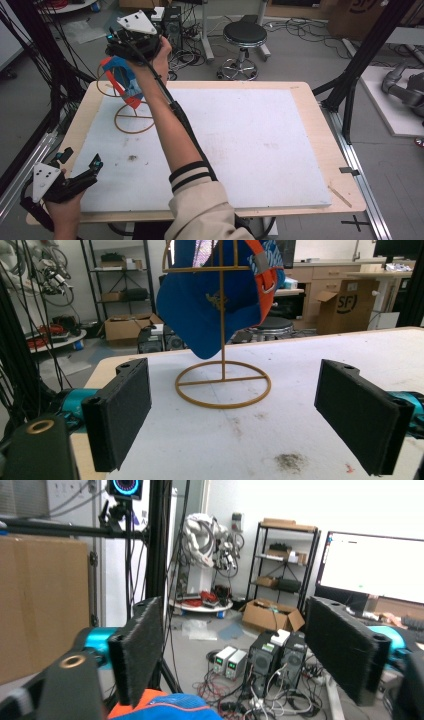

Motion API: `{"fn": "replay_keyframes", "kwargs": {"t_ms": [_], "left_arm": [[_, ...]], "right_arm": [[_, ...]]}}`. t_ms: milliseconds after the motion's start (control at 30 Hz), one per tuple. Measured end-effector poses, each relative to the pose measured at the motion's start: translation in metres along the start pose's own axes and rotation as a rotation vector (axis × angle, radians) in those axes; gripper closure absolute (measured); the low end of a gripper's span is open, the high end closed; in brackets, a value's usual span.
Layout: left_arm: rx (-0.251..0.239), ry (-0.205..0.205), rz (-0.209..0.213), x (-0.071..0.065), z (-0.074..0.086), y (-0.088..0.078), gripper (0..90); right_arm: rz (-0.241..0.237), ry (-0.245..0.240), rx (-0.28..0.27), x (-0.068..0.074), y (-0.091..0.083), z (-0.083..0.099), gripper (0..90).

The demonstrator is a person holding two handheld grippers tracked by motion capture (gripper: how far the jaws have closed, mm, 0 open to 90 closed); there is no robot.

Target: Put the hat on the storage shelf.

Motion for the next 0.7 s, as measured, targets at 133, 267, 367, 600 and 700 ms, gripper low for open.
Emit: {"fn": "replay_keyframes", "kwargs": {"t_ms": [133, 267, 367, 600, 700], "left_arm": [[-0.003, -0.003, 0.002, -0.002, -0.001, 0.001, 15.4], [-0.004, -0.004, 0.005, -0.004, -0.001, 0.002, 15.3], [-0.005, -0.005, 0.007, -0.005, -0.001, 0.003, 15.3], [-0.006, -0.008, 0.009, -0.007, -0.002, 0.007, 15.3], [-0.009, -0.016, 0.01, -0.008, -0.003, 0.009, 15.3]], "right_arm": [[0.0, 0.0, -0.045, -0.018, -0.024, -0.011, 21.6], [0.02, 0.002, -0.069, -0.043, -0.049, -0.018, 20.4], [0.04, 0.004, -0.081, -0.064, -0.07, -0.02, 20.4], [0.1, 0.023, -0.113, -0.112, -0.118, -0.022, 20.3], [0.121, 0.013, -0.123, -0.128, -0.139, -0.023, 20.4]]}}
Point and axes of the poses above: each handheld gripper's, and its own axes: y roughly forward along the jaws, z roughly out of its underside, x roughly to its left, the point moved 9 cm from there along y, roughly forward along the jaws, and after that the axes turned 1 degree about -y, right-handed, at the moved point
